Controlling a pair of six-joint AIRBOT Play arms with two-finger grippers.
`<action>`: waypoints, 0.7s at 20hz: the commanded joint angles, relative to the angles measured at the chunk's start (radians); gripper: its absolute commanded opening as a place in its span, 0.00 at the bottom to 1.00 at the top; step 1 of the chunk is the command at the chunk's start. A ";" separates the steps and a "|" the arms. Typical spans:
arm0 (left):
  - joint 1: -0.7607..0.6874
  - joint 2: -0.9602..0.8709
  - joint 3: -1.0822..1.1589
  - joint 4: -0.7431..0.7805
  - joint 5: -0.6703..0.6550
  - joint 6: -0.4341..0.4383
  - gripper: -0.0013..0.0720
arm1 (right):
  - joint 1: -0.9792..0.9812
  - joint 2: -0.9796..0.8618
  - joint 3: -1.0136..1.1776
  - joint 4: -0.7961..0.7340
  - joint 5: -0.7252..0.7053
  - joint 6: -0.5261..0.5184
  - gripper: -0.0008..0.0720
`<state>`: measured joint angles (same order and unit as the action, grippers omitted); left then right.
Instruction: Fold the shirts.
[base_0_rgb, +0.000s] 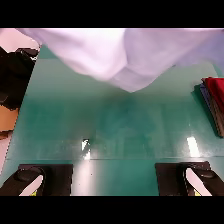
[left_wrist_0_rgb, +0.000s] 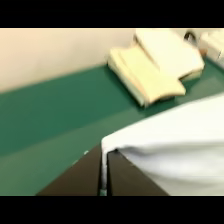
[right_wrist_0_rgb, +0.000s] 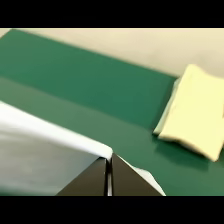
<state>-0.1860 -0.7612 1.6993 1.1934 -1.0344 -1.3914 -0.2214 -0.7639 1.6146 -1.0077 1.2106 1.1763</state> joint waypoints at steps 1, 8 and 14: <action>0.001 0.054 0.138 0.008 -0.004 0.005 0.05 | -0.104 0.031 0.156 -0.005 0.029 0.013 0.03; 0.001 -0.060 0.161 0.010 -0.056 0.013 0.05 | -0.113 -0.208 0.418 0.068 0.128 0.066 0.03; 0.001 -0.479 0.161 0.027 -0.262 0.036 0.05 | 0.087 -0.511 0.198 0.017 0.122 0.139 0.03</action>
<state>-0.1856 -1.0618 1.8584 1.2156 -1.1931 -1.3727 -0.2188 -1.1404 1.9053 -0.9733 1.3273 1.2770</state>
